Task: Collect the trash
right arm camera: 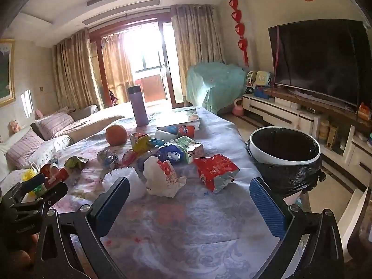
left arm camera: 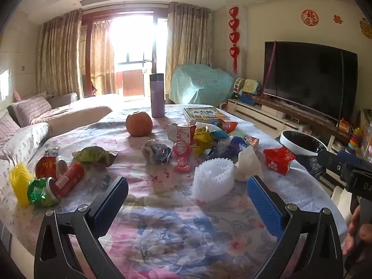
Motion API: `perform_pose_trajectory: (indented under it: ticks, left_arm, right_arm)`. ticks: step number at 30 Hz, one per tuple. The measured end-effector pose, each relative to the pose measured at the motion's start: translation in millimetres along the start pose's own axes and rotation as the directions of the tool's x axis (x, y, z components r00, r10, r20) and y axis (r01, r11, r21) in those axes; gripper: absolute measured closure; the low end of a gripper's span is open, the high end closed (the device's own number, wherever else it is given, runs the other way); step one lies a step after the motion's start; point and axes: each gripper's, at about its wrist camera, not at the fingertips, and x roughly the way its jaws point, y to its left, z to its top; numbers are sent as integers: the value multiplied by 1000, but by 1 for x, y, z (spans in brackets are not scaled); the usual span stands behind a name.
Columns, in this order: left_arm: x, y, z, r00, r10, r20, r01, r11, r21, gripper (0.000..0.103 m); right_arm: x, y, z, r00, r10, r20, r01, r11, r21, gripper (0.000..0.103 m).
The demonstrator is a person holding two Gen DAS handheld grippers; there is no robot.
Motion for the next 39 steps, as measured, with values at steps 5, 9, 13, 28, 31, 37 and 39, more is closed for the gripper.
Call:
perform_pose_trajectory:
  ticks: [5, 9, 13, 28, 31, 37, 39]
  left_arm:
    - [-1, 3, 3, 1000, 4, 1, -4, 1000, -5, 1]
    - [-4, 4, 5, 1000, 13, 16, -13, 1000, -9, 1]
    - [-6, 6, 6, 1000, 15, 27, -15, 1000, -14, 1]
    - [-8, 6, 7, 999, 7, 38, -7, 1000, -14, 1]
    - [-8, 6, 7, 999, 3, 38, -3, 1000, -13, 1]
    - [-8, 5, 7, 999, 1, 38, 0, 1000, -13, 1]
    - [-8, 5, 6, 999, 1, 38, -1, 1000, -13, 1]
  right_arm:
    - [-1, 4, -1, 1000, 9, -1, -9, 1000, -11, 0]
    - [0, 8, -2, 999, 32, -26, -32, 999, -24, 0]
    - [-4, 12, -2, 1000, 23, 8, -23, 999, -40, 0]
    - [-8, 13, 0, 999, 37, 31, -35, 998, -42, 0]
    - [-8, 13, 0, 999, 37, 32, -36, 999, -41, 0]
    - [-9, 15, 0, 999, 37, 34, -36, 998, -45, 0]
    - [-8, 16, 0, 999, 40, 33, -38, 998, -45, 0]
